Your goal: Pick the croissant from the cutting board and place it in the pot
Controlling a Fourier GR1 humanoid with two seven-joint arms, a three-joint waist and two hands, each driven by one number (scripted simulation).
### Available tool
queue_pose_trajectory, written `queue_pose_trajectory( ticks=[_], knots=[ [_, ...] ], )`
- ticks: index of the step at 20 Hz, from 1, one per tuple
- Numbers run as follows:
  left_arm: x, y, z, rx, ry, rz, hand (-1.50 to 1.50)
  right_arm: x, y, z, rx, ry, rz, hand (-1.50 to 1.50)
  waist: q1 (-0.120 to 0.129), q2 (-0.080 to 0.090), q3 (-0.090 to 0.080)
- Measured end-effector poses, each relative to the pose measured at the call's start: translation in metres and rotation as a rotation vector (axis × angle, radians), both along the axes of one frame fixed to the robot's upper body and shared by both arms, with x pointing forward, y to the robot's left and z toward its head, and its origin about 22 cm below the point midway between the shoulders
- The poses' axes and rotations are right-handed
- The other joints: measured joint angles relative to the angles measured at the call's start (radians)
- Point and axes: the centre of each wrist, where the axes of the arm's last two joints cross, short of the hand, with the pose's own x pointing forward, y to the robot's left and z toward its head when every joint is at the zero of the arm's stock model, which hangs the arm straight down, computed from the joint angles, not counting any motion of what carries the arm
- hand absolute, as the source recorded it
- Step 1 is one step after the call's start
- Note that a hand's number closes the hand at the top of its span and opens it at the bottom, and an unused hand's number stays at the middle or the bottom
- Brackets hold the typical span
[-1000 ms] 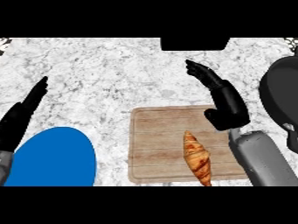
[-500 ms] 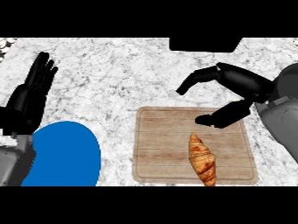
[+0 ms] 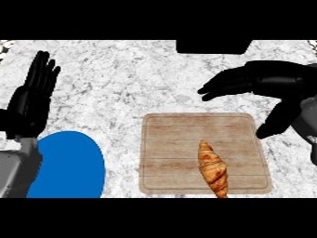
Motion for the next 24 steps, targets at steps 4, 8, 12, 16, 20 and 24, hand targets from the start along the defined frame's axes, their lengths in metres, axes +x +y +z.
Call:
queue_pose_trajectory(
  ticks=[4,8,12,16,20,24],
  knots=[
    [0.003,0.001,0.002,-0.01,-0.002,0.007,0.0,-0.007,0.017,0.011,-0.181,-0.073,0.043,-1.5,-0.005,-0.004,-0.001],
    [0.002,0.007,0.005,-0.001,-0.004,0.016,0.0,-0.021,0.044,0.006,-0.302,-0.11,0.093,-1.5,-0.011,-0.007,-0.001],
    [0.003,0.004,0.001,-0.004,0.002,0.025,0.0,-0.037,0.062,-0.006,-0.402,-0.117,0.119,-1.5,-0.019,-0.008,-0.001],
    [0.004,-0.001,-0.008,-0.008,0.007,0.024,0.0,-0.046,0.076,-0.016,-0.475,-0.114,0.106,-1.5,-0.021,-0.008,-0.001],
    [0.005,-0.002,-0.006,-0.006,0.006,0.027,0.0,-0.057,0.078,-0.036,-0.54,-0.091,0.095,-1.5,-0.022,-0.008,0.0],
    [0.003,-0.001,-0.004,-0.007,0.003,0.022,0.0,-0.058,0.076,-0.054,-0.575,-0.073,0.082,-1.5,-0.02,-0.007,0.0]
  ],
)
